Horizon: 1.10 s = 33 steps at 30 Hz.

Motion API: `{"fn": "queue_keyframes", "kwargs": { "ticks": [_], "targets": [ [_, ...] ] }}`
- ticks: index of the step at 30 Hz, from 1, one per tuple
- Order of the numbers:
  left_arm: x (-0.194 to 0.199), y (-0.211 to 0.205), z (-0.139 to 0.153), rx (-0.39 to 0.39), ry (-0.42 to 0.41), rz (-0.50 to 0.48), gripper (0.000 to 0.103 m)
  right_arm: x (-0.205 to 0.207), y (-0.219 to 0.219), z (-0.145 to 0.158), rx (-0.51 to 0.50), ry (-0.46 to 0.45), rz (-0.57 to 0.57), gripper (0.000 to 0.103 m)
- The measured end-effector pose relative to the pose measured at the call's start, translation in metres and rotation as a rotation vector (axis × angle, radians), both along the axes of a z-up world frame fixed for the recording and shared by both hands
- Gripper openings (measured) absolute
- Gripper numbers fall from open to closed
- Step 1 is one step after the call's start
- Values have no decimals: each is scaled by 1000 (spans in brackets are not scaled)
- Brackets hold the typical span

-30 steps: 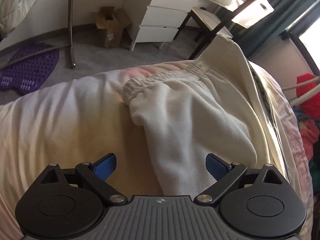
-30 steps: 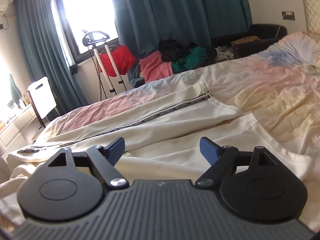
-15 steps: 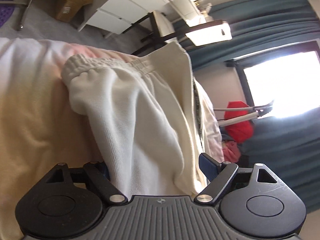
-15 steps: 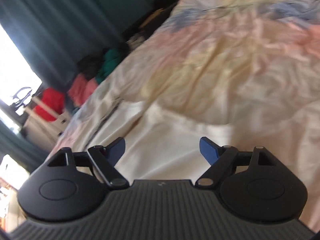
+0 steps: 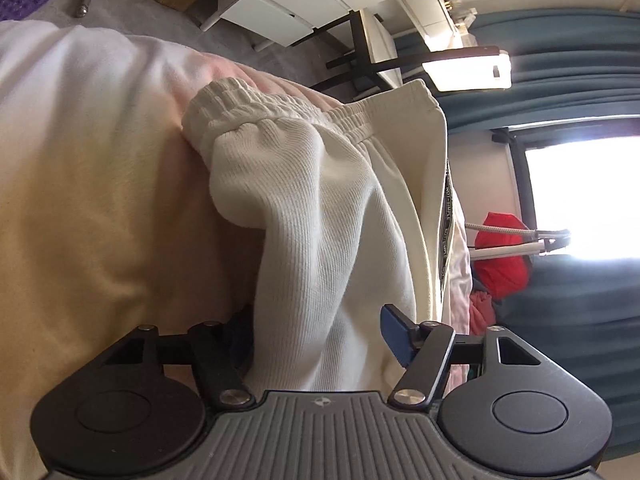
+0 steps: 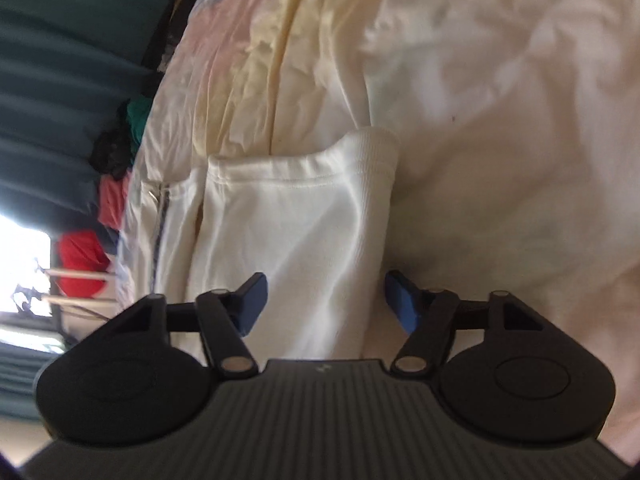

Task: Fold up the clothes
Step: 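Grasp a cuff with the left gripper while the right gripper grasps the other cuff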

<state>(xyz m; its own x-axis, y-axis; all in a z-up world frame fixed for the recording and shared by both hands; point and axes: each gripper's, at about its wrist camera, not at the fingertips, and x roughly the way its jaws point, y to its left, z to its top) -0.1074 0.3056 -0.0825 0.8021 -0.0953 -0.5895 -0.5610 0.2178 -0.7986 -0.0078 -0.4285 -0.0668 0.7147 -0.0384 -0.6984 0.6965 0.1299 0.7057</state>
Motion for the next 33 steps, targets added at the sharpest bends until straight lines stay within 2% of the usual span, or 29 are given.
{"fn": "queue_keyframes", "kwargs": {
  "ticks": [1,2,3,4,6,7,9,10,11,14,20,23,27,30,33],
  "targets": [
    [1,2,-2,-2,-6,3,58,0,-3,0,-2,-11,-19,41],
    [2,4,-4,-6,-13,7,54,1,-7,1,-4,-23,-38,34],
    [2,6,-7,-10,-20,12,50,2,-7,5,-30,-31,-29,18],
    [2,7,-8,-16,-28,17,46,3,-7,9,-56,-40,-21,9],
    [1,12,-13,-26,-40,25,39,6,-7,18,-108,-56,-5,8],
    [1,13,-13,-27,-47,28,29,6,-5,23,-131,-70,-4,7],
    [-1,17,-14,-24,-60,38,21,6,-1,33,-177,-104,-4,7],
    [-2,17,-13,-21,-74,45,12,6,2,38,-200,-121,-5,7],
    [-3,17,-11,-13,-94,53,9,7,4,44,-235,-124,0,7],
    [-9,11,1,47,-152,88,7,11,9,59,-323,-129,13,6],
    [-35,-9,33,195,-273,97,7,0,6,67,-353,-145,-11,6],
    [-35,-18,50,254,-318,112,7,-6,3,68,-348,-147,-30,6],
    [-8,-16,62,281,-296,93,7,4,6,77,-391,-123,-8,6],
    [12,-9,69,302,-270,70,7,19,8,91,-426,-137,9,6],
    [37,-2,74,278,-241,55,7,47,12,107,-497,-136,44,6]
  ]
}}
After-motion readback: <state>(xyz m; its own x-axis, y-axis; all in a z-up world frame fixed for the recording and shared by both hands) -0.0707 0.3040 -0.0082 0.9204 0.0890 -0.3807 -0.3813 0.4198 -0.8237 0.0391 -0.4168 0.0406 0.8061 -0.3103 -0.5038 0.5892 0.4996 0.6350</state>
